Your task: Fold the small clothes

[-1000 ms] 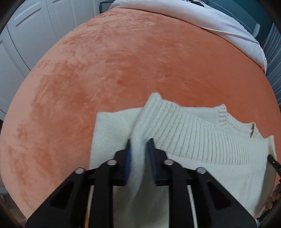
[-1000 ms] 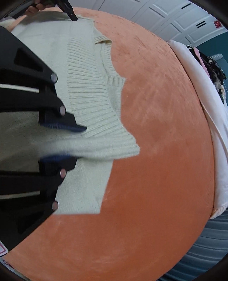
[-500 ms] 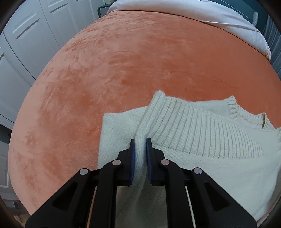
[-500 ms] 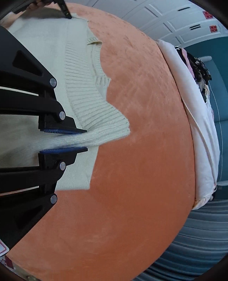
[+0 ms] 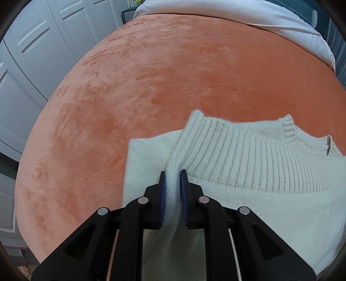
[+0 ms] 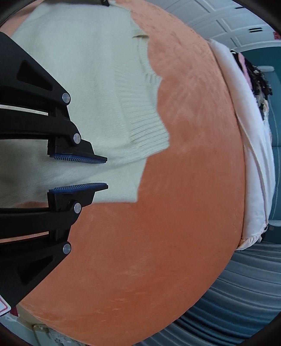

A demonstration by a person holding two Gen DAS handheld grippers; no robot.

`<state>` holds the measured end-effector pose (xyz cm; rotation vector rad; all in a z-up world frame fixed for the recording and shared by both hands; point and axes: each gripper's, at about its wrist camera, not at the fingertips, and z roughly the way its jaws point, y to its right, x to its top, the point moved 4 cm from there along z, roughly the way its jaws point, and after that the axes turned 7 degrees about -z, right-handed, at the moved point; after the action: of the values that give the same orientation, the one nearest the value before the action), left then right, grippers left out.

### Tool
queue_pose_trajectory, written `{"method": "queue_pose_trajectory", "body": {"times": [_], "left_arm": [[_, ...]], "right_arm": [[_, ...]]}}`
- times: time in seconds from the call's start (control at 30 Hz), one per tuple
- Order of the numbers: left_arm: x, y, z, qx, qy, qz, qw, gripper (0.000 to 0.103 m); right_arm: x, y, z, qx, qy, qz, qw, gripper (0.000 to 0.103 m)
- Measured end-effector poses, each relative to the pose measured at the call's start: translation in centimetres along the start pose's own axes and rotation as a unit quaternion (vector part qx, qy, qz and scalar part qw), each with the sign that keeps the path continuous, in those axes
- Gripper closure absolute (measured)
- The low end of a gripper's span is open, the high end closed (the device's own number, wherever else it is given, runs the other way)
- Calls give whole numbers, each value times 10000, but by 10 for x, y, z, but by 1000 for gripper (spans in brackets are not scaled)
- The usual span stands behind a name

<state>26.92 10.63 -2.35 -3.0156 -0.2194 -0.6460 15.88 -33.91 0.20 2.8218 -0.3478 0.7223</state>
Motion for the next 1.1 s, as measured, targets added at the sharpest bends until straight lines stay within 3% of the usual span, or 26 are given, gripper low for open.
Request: {"method": "queue_pose_trajectory", "body": {"times": [0.03,0.17,0.27,0.37,0.43,0.5,0.63,0.7,0.77,0.83,1.1], "left_arm": [[0,0,0,-5,-4,-1,10000,90],[1,-2,-1,-49,-20,-50,10000,88],[-4,-20,-18,-499,88,-541,9972,87],[-23,-49,-42,-585,257,-911,9938,69],[-42,-70,-55,-503,312,-1101,9922,52],[-66,-88,-65,-559,261,-1410,9881,43],[-110,-112,-63,-1343,-64,-2287,9642,27],[-123,-112,-52,-1539,-261,-2491,9558,26],[-124,-108,-48,-1522,-104,-2474,9568,22],[-121,-99,-47,-1492,-19,-2397,9593,12],[-108,-91,-37,-1392,46,-2582,9560,11]], "right_arm": [[-9,3,11,-48,-201,-6,9998,87],[-9,17,4,88,-161,395,9991,86],[4,10,-28,354,105,560,9977,85],[15,-25,-66,844,367,238,9955,85],[18,-60,-80,1350,361,-20,9902,85],[23,-102,-82,1785,242,-299,9832,85],[30,-181,-66,2244,-11,-843,9708,85],[28,-215,-45,2210,-270,-993,9698,85],[25,-239,-16,2036,-635,-1148,9702,86],[14,-247,-12,1915,-598,-1306,9709,86],[16,-260,-7,1694,-644,-1446,9727,85]]}}
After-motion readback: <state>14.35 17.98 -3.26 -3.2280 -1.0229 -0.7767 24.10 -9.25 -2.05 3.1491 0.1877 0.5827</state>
